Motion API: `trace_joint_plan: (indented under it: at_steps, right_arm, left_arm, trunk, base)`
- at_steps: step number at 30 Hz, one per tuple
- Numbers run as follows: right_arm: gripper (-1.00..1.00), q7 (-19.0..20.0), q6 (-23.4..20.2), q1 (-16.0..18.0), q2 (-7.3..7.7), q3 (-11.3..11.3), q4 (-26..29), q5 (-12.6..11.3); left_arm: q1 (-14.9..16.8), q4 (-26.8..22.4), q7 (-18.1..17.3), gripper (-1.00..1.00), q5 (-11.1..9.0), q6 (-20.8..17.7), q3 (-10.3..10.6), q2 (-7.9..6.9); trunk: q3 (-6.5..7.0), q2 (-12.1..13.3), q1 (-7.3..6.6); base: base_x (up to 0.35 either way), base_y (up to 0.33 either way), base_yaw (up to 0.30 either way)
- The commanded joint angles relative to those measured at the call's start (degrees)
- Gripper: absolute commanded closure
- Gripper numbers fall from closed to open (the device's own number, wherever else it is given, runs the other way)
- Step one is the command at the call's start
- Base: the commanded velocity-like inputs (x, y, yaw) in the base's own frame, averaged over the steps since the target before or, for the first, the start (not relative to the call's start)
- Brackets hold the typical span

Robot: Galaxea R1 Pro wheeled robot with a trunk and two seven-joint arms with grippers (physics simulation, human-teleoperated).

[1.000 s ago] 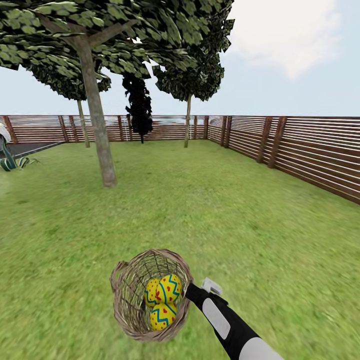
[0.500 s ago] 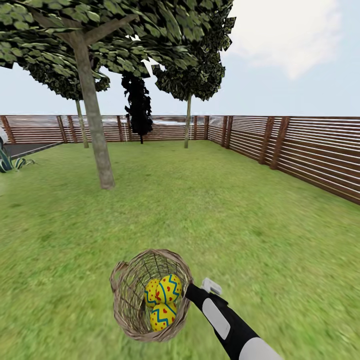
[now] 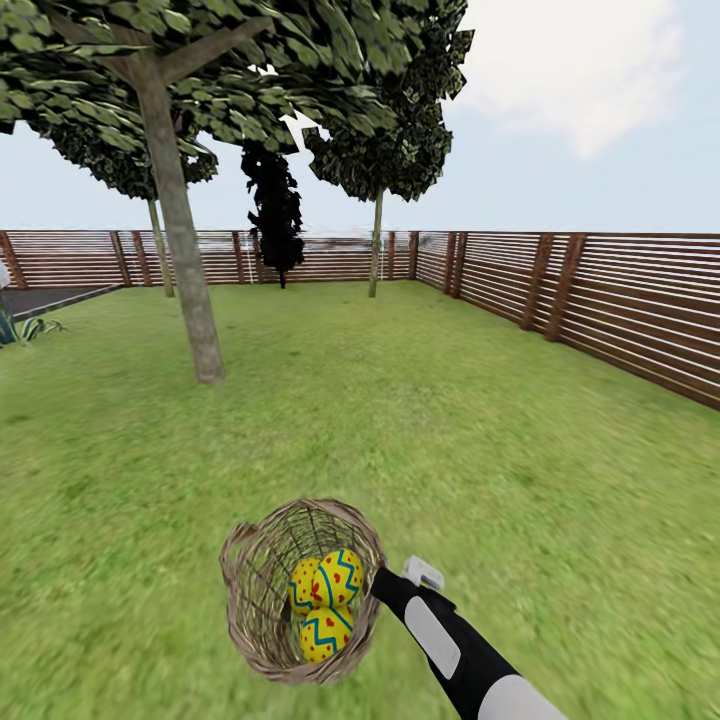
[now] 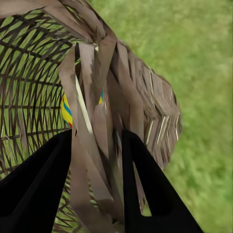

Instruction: Take the three Easter eggs out of the wicker basket on the lawn in the garden, then place them on the lawn next to a single tree (choose any tree) so that all three eggs are next to the same tree and none are left in the basket.

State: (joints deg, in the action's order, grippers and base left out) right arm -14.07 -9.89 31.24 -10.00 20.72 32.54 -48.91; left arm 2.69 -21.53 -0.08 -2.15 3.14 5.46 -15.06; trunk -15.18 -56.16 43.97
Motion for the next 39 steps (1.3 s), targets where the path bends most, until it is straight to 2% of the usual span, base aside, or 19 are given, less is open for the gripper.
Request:
trace_joint_plan:
  at_steps: [1,19,25,39]
  right_arm:
    - [1.0,-0.4,-0.1,0.1,0.0,0.1,0.2,-0.2]
    - [1.0,-0.4,0.0,0.1,0.0,0.9,-1.5,-0.1]
    - [1.0,-0.4,0.0,0.1,0.0,0.9,-1.5,-0.1]
    - [1.0,-0.4,0.0,0.1,0.0,0.9,-1.5,-0.1]
  left_arm:
    - [0.1,0.1,0.0,-1.0,-0.2,0.2,0.3,-0.04]
    - [0.0,0.0,0.0,-1.0,-0.2,0.2,0.3,-0.06]
    - [0.1,0.0,1.5,-1.0,-0.2,0.2,0.3,-0.05]
    - [0.0,0.0,1.6,-1.0,-0.2,0.2,0.3,-0.06]
  trunk:
    - [-0.07,0.0,0.04]
    - [-0.07,0.0,0.04]
    - [-0.07,0.0,0.04]
    - [-0.07,0.0,0.04]
  base:
    - [0.331,0.0,0.0]
    - [0.331,0.0,0.0]
    - [0.331,0.0,0.0]
    - [0.331,0.0,0.0]
